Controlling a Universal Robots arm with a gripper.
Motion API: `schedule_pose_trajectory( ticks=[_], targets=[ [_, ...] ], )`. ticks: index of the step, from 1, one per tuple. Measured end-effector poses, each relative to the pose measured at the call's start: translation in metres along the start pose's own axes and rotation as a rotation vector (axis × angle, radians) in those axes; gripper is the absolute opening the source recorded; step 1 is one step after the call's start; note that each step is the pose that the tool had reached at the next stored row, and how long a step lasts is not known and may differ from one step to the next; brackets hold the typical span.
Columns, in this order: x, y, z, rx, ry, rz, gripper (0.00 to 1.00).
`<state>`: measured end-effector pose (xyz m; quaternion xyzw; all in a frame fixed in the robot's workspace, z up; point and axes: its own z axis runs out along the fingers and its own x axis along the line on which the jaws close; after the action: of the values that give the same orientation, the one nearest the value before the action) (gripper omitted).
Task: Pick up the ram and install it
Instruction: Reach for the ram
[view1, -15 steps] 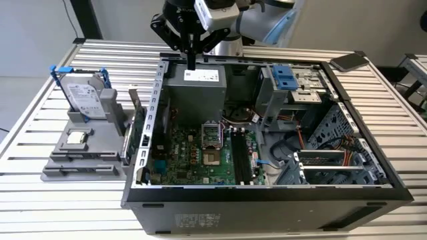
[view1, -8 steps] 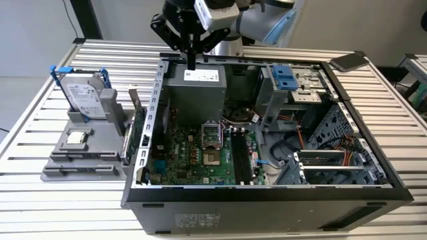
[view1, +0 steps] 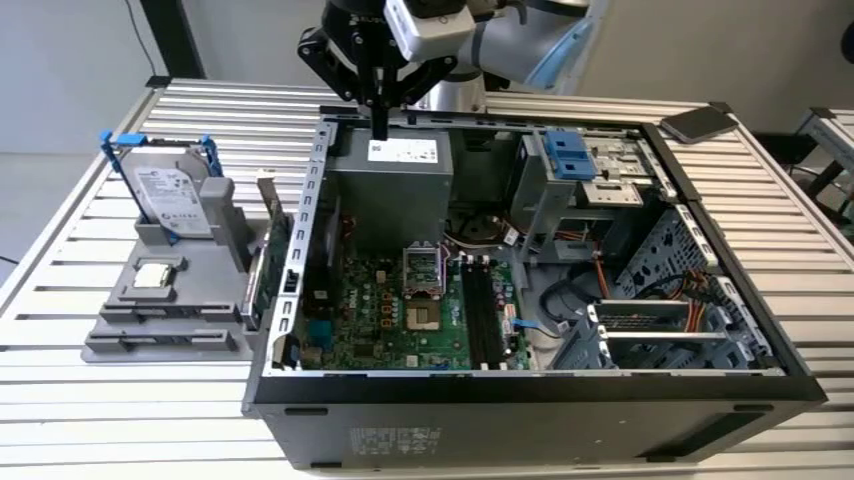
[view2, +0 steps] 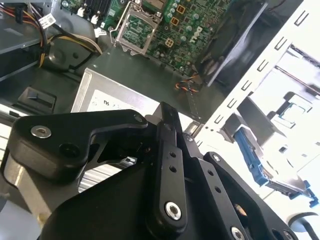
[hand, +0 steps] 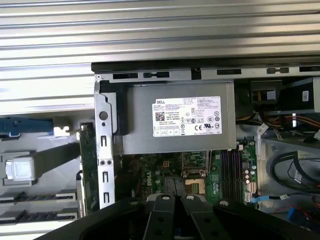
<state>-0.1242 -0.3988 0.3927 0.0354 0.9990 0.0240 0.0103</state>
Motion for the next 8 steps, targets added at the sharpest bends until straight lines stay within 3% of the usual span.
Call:
schedule_pose_trajectory(
  ticks=[8],
  targets=[
    [0.0155, -0.0011, -0.0003, -0.0002, -0.0001, 0.000, 0.00]
  ],
)
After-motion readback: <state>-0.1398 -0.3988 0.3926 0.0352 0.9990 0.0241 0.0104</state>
